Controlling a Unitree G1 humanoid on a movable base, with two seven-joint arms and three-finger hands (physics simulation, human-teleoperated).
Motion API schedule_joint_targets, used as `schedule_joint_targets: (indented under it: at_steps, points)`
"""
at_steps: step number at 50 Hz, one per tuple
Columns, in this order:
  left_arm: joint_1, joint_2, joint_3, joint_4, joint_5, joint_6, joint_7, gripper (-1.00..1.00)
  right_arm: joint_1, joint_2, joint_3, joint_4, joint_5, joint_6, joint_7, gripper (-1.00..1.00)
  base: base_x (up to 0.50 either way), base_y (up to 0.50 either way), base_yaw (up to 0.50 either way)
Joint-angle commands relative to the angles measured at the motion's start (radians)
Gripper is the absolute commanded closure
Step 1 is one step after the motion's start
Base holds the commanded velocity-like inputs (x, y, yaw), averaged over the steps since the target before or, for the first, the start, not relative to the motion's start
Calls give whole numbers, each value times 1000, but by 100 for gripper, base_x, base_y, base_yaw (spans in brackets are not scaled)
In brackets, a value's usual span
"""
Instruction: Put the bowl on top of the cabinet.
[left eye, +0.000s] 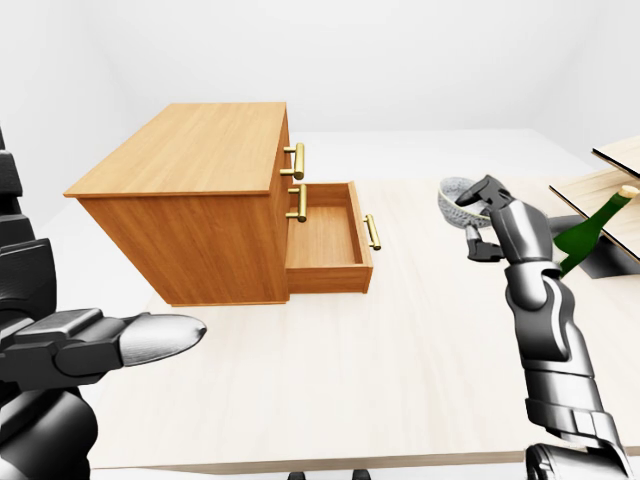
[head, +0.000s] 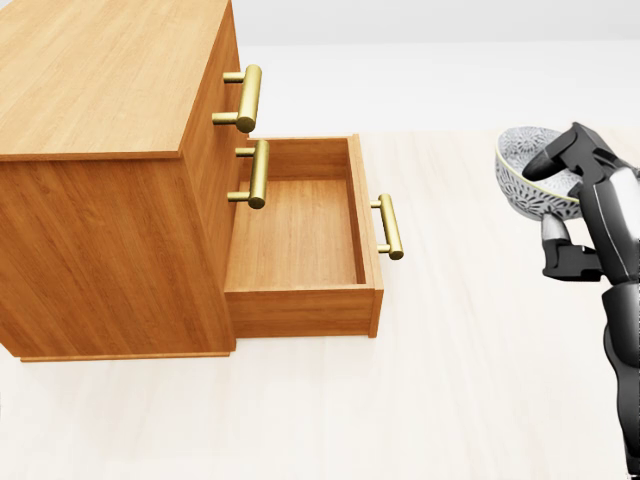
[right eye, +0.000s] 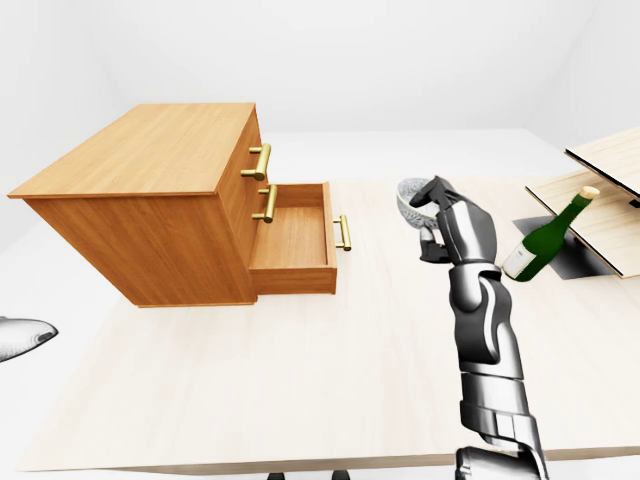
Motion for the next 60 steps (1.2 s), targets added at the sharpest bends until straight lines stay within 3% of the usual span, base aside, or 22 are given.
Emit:
schedule_joint_targets:
  at_steps: [1,22,36,49,60]
  points:
    - [6,20,7,0,-28,0,21,-93,-136,4,34,-66,36,0,61,100,0,0,0]
    - [9,41,20,0,-61,0,42,-93,-347,85,144,-94,-16,0,198,100,0,0,0]
    - [10,69,40,0,-104,0,67,-93,-430,200,216,-241,-50,0,351,100,0,0,0]
    - [19,94,48,0,-134,0,90,-93,-527,293,269,-273,-106,0,406,100,0,0,0]
    - [18,90,51,0,-132,0,84,-93,-595,362,309,-305,-159,82,456,100,0,0,0]
